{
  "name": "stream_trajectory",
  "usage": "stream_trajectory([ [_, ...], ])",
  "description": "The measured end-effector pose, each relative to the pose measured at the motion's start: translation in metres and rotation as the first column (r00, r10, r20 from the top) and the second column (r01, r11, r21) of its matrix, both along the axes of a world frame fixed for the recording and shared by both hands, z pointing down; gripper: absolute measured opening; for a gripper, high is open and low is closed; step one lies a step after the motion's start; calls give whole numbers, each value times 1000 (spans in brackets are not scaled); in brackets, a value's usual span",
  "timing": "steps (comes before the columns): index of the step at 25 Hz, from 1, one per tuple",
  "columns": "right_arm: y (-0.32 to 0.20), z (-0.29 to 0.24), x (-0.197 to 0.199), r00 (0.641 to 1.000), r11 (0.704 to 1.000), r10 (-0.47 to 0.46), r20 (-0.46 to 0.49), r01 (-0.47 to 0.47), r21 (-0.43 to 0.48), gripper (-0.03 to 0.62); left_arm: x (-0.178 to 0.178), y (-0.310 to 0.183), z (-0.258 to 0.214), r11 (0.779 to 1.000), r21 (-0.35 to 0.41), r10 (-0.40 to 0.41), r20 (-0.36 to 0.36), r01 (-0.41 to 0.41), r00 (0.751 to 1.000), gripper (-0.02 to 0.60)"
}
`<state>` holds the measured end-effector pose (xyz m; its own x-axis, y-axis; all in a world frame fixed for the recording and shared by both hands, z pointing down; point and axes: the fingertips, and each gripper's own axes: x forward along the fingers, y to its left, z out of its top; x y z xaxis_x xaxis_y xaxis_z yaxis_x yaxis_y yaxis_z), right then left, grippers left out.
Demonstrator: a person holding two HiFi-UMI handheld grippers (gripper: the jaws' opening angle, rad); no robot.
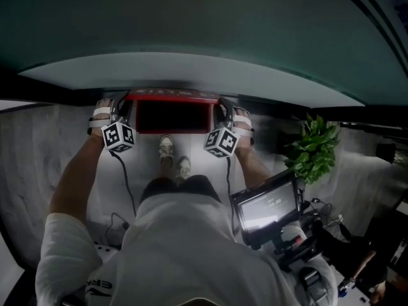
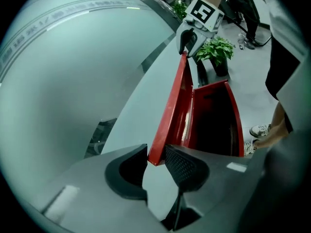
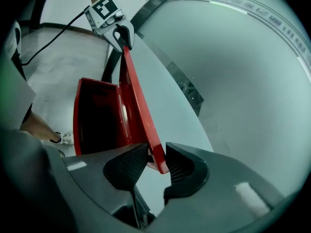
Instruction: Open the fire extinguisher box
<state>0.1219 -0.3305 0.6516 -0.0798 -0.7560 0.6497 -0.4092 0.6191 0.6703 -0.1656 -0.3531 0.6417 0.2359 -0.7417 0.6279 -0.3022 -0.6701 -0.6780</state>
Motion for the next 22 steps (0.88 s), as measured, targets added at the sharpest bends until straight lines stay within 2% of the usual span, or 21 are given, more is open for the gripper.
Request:
stream_trajectory([
  [16, -83, 0, 5, 995, 996, 59, -85, -53, 74, 100, 3, -84, -3, 994, 9, -105, -79, 106, 991, 110],
  [22, -106, 5, 6, 993, 991, 106, -61, -100, 90, 94, 2, -106, 2, 986, -1, -165, -95, 165, 982, 110],
])
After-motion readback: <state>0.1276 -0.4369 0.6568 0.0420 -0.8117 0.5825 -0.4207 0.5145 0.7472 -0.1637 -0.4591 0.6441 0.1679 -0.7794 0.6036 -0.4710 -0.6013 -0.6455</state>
